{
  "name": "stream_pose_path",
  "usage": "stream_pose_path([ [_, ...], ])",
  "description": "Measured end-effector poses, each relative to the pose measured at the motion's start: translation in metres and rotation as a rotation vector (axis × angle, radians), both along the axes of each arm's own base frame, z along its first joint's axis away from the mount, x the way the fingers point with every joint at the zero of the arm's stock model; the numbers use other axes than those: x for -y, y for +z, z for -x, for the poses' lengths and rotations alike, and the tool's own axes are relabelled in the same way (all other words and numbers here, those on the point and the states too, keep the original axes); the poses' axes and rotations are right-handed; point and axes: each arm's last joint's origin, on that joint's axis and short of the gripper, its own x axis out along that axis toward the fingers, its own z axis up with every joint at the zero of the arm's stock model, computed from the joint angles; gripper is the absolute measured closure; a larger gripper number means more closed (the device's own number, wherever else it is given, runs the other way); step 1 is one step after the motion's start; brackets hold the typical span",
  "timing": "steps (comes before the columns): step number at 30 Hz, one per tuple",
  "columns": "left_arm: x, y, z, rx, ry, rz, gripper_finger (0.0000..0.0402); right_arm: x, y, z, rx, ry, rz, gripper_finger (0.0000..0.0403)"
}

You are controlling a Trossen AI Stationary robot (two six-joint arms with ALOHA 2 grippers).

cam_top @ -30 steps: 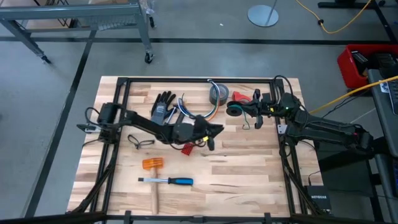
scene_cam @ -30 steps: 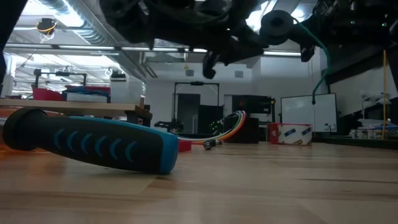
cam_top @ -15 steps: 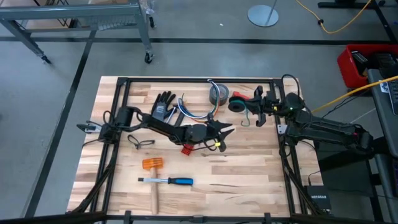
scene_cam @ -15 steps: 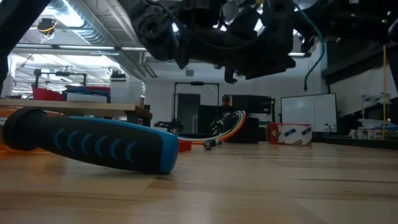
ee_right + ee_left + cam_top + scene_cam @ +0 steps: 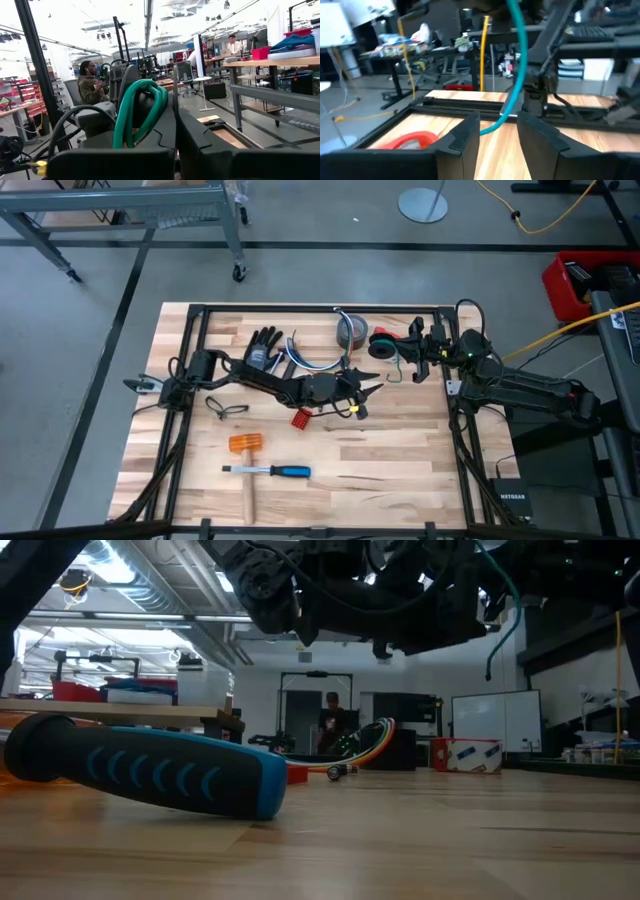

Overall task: Coil cords
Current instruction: Coil the green wire into the black spool

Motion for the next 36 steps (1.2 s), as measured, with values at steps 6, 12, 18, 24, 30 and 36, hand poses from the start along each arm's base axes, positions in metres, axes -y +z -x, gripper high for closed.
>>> stream_pose_path([
  [6,0.001,0.003,-0.002,0.000,-0.070,-0.038,0.0281,0.000,0.000,0.000,0.001,0.000,-0.008,0.0398],
  [12,-0.002,0.003,-0.002,0.002,-0.066,-0.034,0.0282,0.000,0.000,0.000,0.005,-0.003,-0.008,0.0398],
  [18,-0.002,-0.003,-0.010,0.001,-0.074,-0.044,0.0284,0.000,0.001,0.000,0.011,0.002,-0.023,0.0398],
  [24,-0.009,-0.008,-0.023,0.013,-0.058,-0.045,0.0284,0.002,0.000,-0.004,0.010,0.016,-0.041,0.0398],
  [30,-0.014,-0.012,-0.026,-0.020,-0.061,-0.043,0.0284,0.003,-0.003,-0.007,-0.003,0.023,-0.048,0.0397],
  [36,-0.016,-0.015,-0.026,-0.040,-0.075,-0.045,0.0284,0.004,-0.002,-0.008,0.008,0.023,-0.042,0.0398],
])
